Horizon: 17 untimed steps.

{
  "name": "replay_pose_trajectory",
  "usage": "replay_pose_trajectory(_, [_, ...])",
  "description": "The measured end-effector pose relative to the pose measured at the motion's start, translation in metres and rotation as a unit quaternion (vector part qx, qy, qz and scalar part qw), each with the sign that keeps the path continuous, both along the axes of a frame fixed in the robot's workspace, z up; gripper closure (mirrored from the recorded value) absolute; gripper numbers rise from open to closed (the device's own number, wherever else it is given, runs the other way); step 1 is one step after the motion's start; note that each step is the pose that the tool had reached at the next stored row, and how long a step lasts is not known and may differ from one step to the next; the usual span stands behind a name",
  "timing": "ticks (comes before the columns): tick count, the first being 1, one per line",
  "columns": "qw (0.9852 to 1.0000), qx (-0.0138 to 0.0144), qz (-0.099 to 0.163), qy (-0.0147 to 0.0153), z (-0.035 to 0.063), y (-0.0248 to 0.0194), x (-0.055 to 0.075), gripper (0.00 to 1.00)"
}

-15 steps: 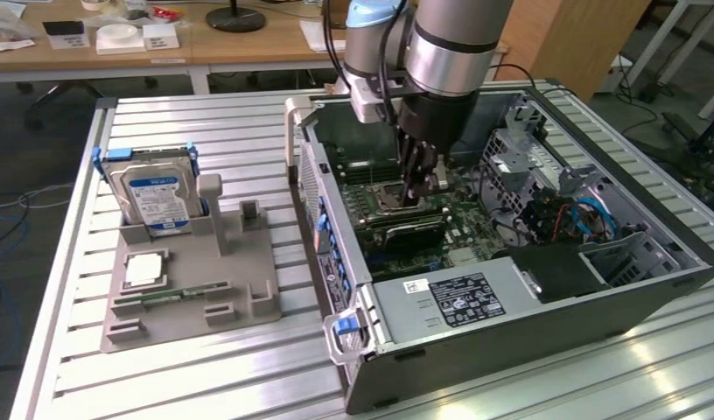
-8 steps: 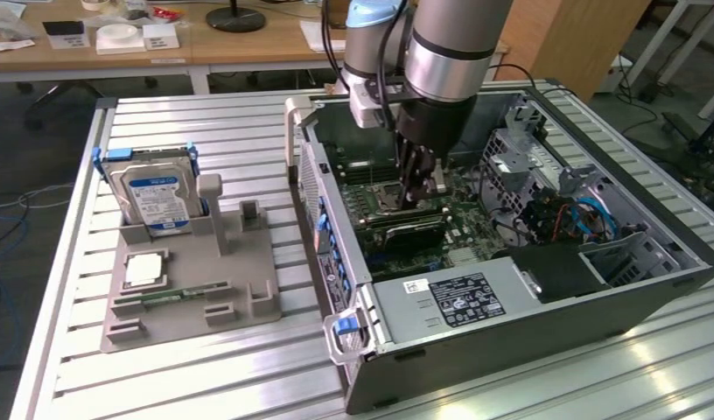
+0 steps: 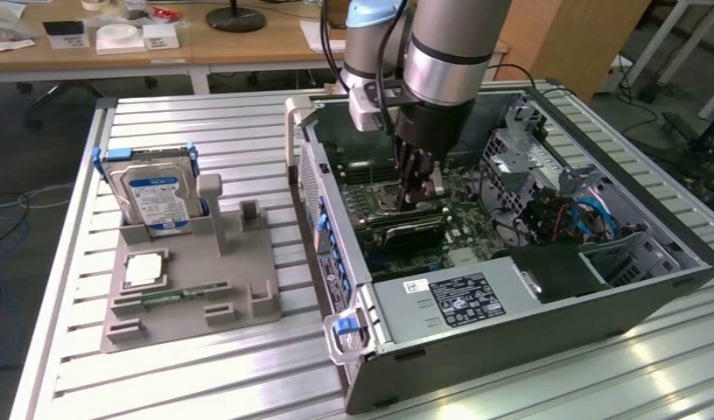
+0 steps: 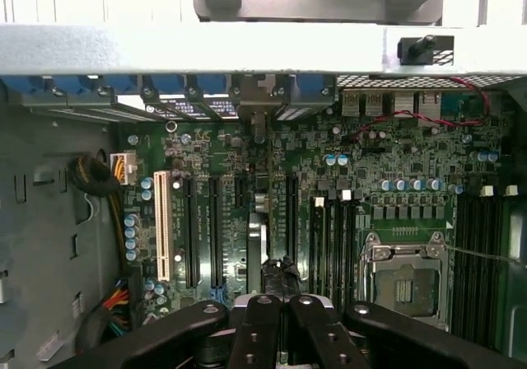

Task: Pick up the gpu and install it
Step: 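Press down on the gpu until it lock into place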

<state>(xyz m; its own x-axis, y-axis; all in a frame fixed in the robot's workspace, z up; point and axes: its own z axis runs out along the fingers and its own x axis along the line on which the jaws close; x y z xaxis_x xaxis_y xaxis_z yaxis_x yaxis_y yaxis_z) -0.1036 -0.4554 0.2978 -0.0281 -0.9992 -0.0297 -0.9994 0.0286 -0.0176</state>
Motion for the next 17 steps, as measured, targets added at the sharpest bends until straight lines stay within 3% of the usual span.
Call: replay_pose_trajectory(17, [1.0, 0.0002, 0.0, 0.0001, -0.008, 0.0008, 0.0022, 0.89])
